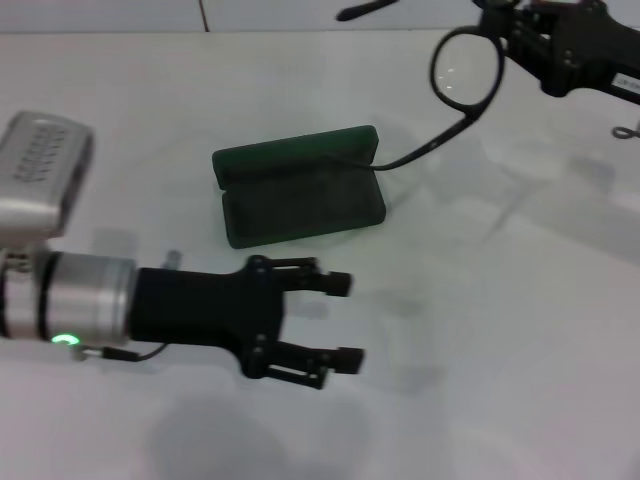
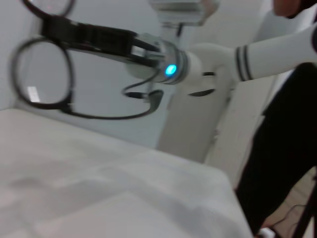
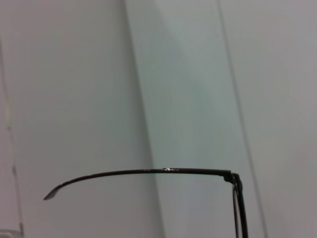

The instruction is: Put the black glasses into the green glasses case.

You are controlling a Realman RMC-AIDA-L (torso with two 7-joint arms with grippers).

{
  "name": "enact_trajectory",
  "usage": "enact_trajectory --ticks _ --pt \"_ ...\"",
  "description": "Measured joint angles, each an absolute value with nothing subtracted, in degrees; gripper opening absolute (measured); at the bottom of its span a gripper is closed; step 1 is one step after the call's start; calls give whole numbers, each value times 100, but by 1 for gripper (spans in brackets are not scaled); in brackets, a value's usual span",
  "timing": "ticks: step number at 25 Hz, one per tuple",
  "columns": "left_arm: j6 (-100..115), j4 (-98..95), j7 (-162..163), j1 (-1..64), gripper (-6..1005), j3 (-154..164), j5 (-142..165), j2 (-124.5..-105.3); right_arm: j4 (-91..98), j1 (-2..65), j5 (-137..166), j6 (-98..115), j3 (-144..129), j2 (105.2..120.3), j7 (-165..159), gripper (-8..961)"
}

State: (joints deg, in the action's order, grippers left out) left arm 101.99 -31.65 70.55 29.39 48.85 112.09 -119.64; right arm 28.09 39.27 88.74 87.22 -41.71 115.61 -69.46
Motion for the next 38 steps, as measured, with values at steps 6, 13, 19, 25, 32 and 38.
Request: enact_trajectory --ticks 6,13,19,25,32,38 --pt "9953 -2268 6613 3600 756 4947 11077 -11982 2358 4313 8853 8829 -4396 11584 -6632 78" --pt "9911 -1981 6395 3901 744 4963 10897 -12002 2233 4455 8808 8838 -4832 11619 -6587 79" --pt "9886 -1981 6346 3842 734 4956 10685 -12004 2105 4451 8713 8980 -4834 11619 -6564 79" --pt "9789 -1982 6188 3824 724 4942 10658 -11993 2097 4434 8676 9060 -4834 11619 -6564 79" --pt "9798 -1969 6049 3800 535 4979 10498 -11997 2039 4384 8673 9112 -4834 11619 -6570 79" --pt "9822 -1969 6028 3788 318 5003 10389 -11982 2006 4313 8673 9116 -4834 11619 -6566 79"
